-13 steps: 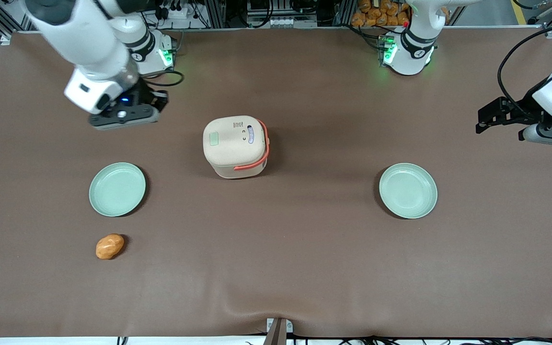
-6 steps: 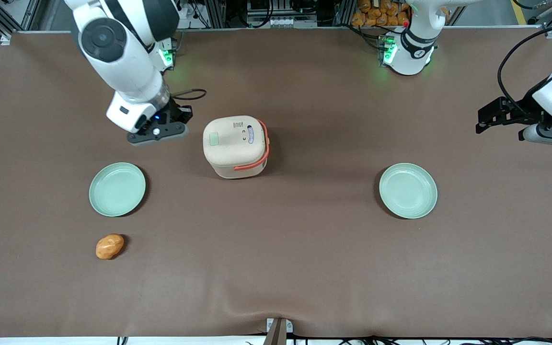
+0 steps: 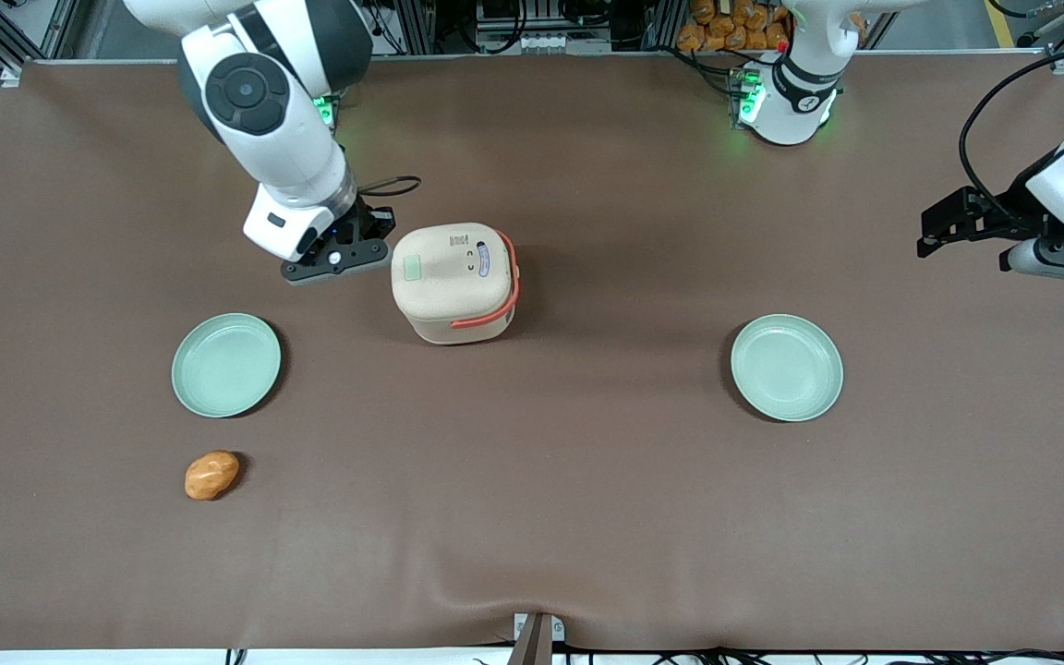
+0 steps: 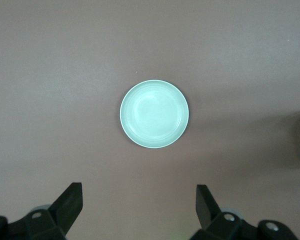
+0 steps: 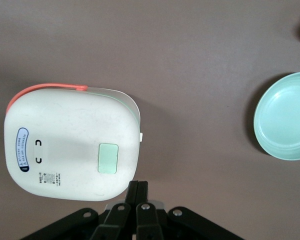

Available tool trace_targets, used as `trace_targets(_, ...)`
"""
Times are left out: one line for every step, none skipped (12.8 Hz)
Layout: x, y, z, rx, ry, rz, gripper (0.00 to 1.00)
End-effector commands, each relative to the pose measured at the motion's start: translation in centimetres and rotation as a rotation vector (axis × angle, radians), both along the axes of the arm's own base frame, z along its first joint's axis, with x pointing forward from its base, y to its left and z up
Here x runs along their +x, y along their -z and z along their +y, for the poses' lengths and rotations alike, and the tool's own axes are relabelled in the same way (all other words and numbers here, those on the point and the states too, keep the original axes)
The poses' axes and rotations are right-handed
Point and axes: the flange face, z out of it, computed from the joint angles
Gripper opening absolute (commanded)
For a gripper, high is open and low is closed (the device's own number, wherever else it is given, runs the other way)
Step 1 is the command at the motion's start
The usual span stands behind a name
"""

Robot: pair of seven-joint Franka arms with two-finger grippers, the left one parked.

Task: Press rice cooker button with right arm
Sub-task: 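Lower the right gripper onto the green button of the rice cooker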

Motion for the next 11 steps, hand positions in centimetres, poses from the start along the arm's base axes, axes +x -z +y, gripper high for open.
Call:
trace_targets(-0.8,1.7,1.7,-0.033,0.018,-0.007,0.0)
trace_targets(-0.8,2.4,2.1,-0.029,0.018,-0.006,0.0)
trace_targets(-0.9,3.4,2.6,-0.027,0.024,-0.003,0.0)
trace_targets(-1.1,4.3,3.1,-0.023,0.029,-0.003,0.0)
trace_targets(-1.5,5.3,3.7,-0.022,0.028,-0.005,0.0)
trace_targets(-1.6,5.8,3.9,-0.017,0.03,-0.013,0.0)
trace_targets(-1.5,6.7,3.6,-0.015,0.033,-0.015,0.0)
trace_targets(-1.8,7.7,3.6,-0.012,0.032,-0.017,0.0)
trace_targets(-2.1,8.4,3.6,-0.01,0.029,-0.019,0.0)
trace_targets(-2.3,8.5,3.7,-0.01,0.032,-0.019,0.0)
trace_targets(-2.3,8.6,3.6,-0.012,0.037,-0.02,0.0)
